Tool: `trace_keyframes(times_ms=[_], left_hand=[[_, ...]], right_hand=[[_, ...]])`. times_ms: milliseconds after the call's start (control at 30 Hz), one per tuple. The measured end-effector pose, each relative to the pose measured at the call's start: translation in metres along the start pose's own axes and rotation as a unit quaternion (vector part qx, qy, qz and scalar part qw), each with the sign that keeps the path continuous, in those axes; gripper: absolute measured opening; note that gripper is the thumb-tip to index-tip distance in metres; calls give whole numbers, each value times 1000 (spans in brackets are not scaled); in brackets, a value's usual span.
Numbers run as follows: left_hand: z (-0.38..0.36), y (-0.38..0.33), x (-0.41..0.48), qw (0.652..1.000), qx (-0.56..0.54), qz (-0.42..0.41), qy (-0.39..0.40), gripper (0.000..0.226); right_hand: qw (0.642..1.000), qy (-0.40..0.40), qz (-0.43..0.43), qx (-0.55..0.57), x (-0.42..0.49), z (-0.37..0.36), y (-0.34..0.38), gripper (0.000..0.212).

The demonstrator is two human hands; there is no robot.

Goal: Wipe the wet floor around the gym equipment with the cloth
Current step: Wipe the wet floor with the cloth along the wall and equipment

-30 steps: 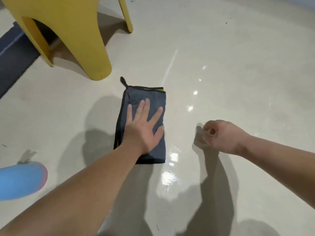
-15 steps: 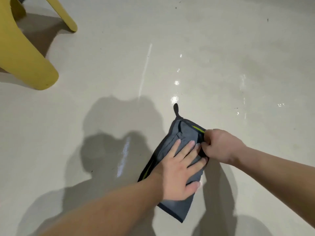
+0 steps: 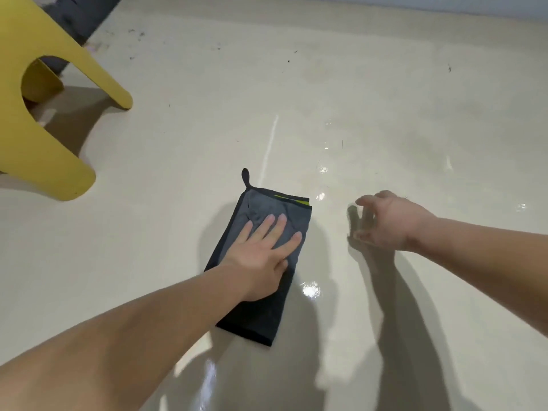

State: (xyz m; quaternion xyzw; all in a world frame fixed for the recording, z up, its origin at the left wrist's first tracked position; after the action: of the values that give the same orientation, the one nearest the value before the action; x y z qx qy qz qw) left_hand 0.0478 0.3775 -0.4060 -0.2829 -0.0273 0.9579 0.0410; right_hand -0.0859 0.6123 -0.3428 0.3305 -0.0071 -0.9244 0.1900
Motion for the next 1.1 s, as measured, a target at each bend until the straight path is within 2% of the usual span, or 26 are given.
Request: trace_keyframes(times_ms=[100, 267, 400, 533, 600, 800, 867, 967, 1100], left_hand=[[18, -18, 21, 999, -1, 36, 16, 61], [56, -70, 84, 996, 13, 78, 32, 62], [87, -88, 110, 988, 34, 117, 95, 65], [129, -118, 88, 970, 65, 132, 195, 70], [152, -129, 62, 965, 41, 126, 227, 73], [214, -130, 3, 954, 64, 133, 262, 70], [223, -127, 8, 949, 81, 141, 268, 68], [216, -126, 35, 954, 111, 135, 244, 59], [151, -111, 81, 950, 80, 163, 255, 70]], right_hand=[[1000, -7, 9, -4, 25, 3, -34, 99], [998, 10, -48, -37, 49, 17, -85, 112], [998, -17, -29, -44, 58, 3, -100, 115], [1000, -1, -14, -7, 56, 6, -103, 116], [1000, 2, -4, 12, 50, 10, -104, 119], [999, 2, 12, 36, 35, 14, -109, 133], [999, 16, 16, 48, 33, 17, -112, 132], [996, 35, 22, 83, 36, 22, -125, 114], [996, 50, 43, 55, 45, 24, -143, 103]])
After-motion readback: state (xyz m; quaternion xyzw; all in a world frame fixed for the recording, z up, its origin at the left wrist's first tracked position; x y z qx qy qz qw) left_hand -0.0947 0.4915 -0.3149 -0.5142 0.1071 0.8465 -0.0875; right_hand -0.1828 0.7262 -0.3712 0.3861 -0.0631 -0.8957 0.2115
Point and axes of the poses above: each hand's wrist, its own x-axis towards the middle knuckle, its own z-axis out of the back of the hand, y = z × x, the point moved 1 cm from there along x, towards the middle knuckle, and after that the axes turned 6 degrees about z, right-handed, at the moved point
